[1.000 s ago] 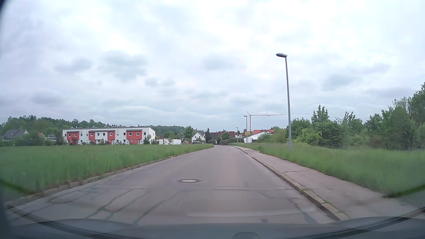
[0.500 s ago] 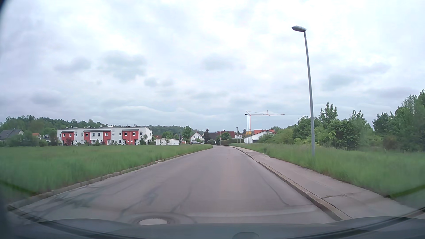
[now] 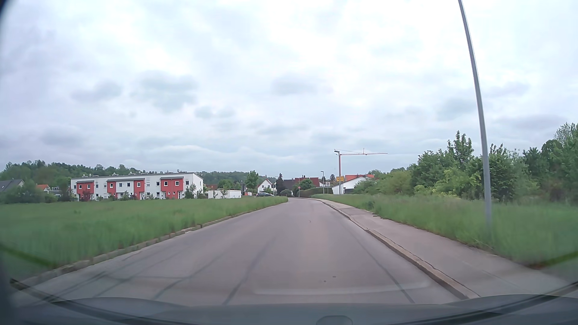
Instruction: Follow the waypoints while adhering to traffic rules and regulations
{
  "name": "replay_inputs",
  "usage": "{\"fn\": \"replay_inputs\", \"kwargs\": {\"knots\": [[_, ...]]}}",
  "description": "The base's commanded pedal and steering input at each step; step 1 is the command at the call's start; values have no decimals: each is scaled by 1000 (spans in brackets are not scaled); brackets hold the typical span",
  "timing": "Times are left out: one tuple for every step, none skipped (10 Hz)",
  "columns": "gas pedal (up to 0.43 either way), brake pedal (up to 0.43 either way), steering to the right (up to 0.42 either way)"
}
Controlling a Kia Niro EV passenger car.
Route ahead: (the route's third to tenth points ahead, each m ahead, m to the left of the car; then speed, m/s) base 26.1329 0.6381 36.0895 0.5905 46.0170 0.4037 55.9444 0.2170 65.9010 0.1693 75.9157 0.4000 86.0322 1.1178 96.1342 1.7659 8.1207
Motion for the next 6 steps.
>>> {"fn": "replay_inputs", "kwargs": {"knots": [[110, 0, -1], [110, 0, -1], [110, 0, -1], [110, 0, -1], [110, 0, 0], [110, 0, 0]]}}
